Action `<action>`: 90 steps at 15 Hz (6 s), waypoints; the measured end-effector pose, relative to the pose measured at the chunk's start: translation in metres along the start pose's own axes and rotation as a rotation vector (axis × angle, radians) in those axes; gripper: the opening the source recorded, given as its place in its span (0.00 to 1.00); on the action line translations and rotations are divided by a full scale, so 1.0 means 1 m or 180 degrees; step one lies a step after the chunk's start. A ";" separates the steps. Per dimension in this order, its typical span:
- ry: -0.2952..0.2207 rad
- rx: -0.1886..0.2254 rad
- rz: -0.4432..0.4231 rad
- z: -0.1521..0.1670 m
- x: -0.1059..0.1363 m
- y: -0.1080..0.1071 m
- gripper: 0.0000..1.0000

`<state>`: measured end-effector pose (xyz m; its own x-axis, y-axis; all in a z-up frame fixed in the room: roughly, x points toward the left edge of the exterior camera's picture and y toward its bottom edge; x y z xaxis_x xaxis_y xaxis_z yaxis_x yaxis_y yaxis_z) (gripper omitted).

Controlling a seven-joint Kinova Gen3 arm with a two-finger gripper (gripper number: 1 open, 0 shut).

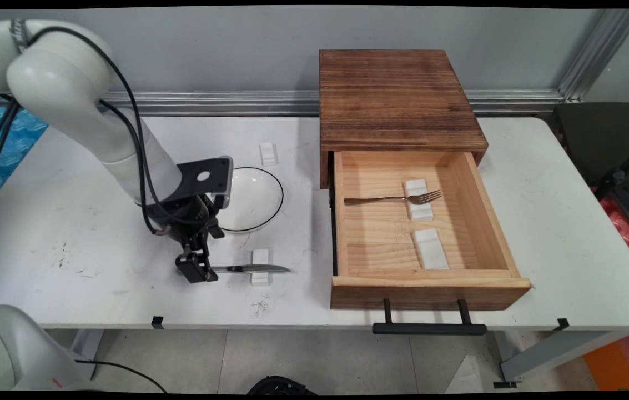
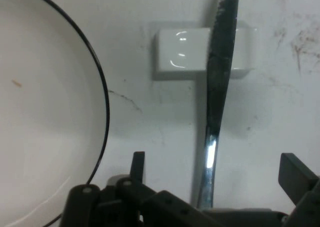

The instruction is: Pick up the knife from the right of the white plate, then place the picked object into the drawer

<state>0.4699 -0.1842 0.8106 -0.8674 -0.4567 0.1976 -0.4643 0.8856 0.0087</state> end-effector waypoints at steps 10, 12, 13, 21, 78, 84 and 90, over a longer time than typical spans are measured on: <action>-0.0038 -0.0024 0.0161 0.025 -0.005 -0.001 1.00; -0.0041 -0.0023 0.0197 0.027 -0.005 -0.001 1.00; -0.0042 -0.0022 0.0227 0.028 -0.005 -0.001 1.00; -0.0019 -0.0035 0.0338 0.031 -0.004 0.002 0.00; 0.0738 -0.0061 0.0406 -0.063 0.284 -0.018 0.00; 0.0673 -0.0073 0.0421 -0.013 0.299 -0.019 0.00; 0.0613 -0.0068 0.0401 0.023 0.306 -0.024 0.00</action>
<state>0.2117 -0.3471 0.8483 -0.8672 -0.3198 0.3817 -0.3489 0.9371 -0.0075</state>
